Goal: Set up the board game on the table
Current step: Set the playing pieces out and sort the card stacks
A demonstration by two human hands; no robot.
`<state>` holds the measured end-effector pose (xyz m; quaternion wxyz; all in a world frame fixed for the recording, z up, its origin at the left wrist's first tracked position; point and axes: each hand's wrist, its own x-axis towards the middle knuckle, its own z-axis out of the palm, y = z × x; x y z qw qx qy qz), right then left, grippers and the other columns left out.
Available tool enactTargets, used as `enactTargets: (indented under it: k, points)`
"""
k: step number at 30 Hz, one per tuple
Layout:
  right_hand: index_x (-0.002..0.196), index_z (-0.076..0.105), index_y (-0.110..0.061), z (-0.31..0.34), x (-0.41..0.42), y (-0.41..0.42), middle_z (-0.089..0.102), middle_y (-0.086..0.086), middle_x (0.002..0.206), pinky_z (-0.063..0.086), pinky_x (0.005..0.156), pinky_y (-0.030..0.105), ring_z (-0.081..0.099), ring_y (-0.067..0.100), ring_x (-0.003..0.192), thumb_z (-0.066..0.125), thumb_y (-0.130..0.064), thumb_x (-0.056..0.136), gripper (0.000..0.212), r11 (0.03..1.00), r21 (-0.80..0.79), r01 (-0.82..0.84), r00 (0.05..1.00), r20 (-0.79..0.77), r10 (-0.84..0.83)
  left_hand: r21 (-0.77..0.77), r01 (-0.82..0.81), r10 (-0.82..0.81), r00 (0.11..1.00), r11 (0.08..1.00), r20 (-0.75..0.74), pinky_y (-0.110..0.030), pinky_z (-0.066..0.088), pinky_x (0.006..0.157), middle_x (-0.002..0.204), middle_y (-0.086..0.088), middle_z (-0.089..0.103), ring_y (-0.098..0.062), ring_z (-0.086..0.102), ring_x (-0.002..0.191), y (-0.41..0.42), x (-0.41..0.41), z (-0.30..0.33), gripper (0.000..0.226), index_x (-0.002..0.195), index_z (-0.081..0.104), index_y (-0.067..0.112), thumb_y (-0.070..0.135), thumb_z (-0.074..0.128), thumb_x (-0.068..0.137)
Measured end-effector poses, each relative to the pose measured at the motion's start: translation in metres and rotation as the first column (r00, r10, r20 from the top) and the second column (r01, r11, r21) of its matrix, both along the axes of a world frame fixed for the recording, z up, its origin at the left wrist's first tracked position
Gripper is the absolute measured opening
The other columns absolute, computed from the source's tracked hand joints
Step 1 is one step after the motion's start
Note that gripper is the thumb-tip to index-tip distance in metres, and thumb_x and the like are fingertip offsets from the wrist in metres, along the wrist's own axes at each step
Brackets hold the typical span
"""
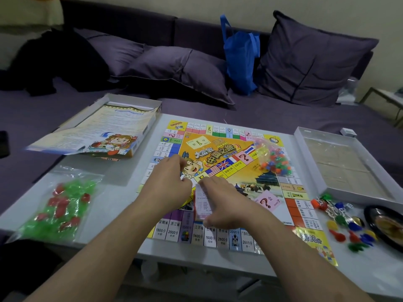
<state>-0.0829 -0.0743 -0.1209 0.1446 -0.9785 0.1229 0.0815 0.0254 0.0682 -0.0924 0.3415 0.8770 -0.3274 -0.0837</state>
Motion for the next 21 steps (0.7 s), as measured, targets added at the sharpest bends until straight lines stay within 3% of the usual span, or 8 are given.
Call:
enactTargets:
  k: [8, 12, 16, 18, 21]
  points:
    - [0.148, 0.032, -0.023, 0.0, 0.001, 0.002, 0.043, -0.002, 0.136, 0.044, 0.107, 0.039, 0.038, 0.02, 0.124, 0.089, -0.034, 0.073, 0.096, 1.0, 0.015, 0.02, 1.0, 0.0, -0.02, -0.007, 0.014, -0.014, 0.999, 1.0, -0.037, -0.025, 0.045, 0.089, 0.124, 0.002, 0.06, -0.013, 0.058, 0.107, -0.001, -0.009, 0.003, 0.036, 0.129, 0.058, 0.02, 0.014, 0.066, 0.094]
    - [0.147, 0.031, -0.027, 0.0, -0.001, 0.003, 0.041, -0.005, 0.135, 0.049, 0.102, 0.04, 0.039, 0.017, 0.125, 0.09, -0.03, 0.074, 0.094, 0.998, 0.064, 0.018, 1.0, 0.021, -0.019, -0.017, -0.03, 0.028, 0.99, 0.999, -0.14, -0.022, 0.047, 0.07, 0.114, 0.003, 0.064, -0.007, 0.059, 0.091, -0.005, -0.016, 0.006, 0.027, 0.12, 0.058, 0.023, 0.011, 0.06, 0.096]
    - [0.152, 0.028, -0.027, 0.001, -0.004, 0.004, 0.035, -0.005, 0.142, 0.049, 0.104, 0.04, 0.035, 0.016, 0.131, 0.088, -0.024, 0.076, 0.097, 0.994, 0.11, 0.022, 0.999, 0.021, -0.024, 0.223, -0.018, 0.081, 0.958, 0.975, -0.276, -0.034, 0.056, 0.069, 0.108, -0.004, 0.061, -0.021, 0.064, 0.091, -0.007, -0.031, 0.004, 0.031, 0.123, 0.053, 0.019, 0.01, 0.052, 0.094]
    - [0.153, 0.026, -0.027, 0.001, -0.006, 0.003, 0.033, -0.005, 0.145, 0.048, 0.105, 0.04, 0.033, 0.017, 0.135, 0.087, -0.023, 0.077, 0.098, 0.99, 0.135, 0.031, 0.999, 0.016, -0.033, 0.28, 0.018, 0.081, 0.938, 0.96, -0.337, -0.032, 0.05, 0.062, 0.108, -0.007, 0.059, -0.02, 0.061, 0.089, -0.01, -0.039, -0.001, 0.034, 0.129, 0.051, 0.014, 0.012, 0.052, 0.095]
    - [0.154, 0.028, -0.026, 0.001, -0.007, 0.004, 0.034, -0.002, 0.145, 0.045, 0.104, 0.037, 0.033, 0.019, 0.136, 0.085, -0.022, 0.079, 0.094, 0.987, 0.16, 0.034, 0.998, 0.04, -0.041, 0.202, -0.017, 0.101, 0.905, 0.979, -0.414, -0.029, 0.038, 0.056, 0.099, -0.003, 0.054, -0.014, 0.054, 0.081, -0.015, -0.045, -0.01, 0.034, 0.13, 0.049, 0.01, 0.015, 0.055, 0.097]
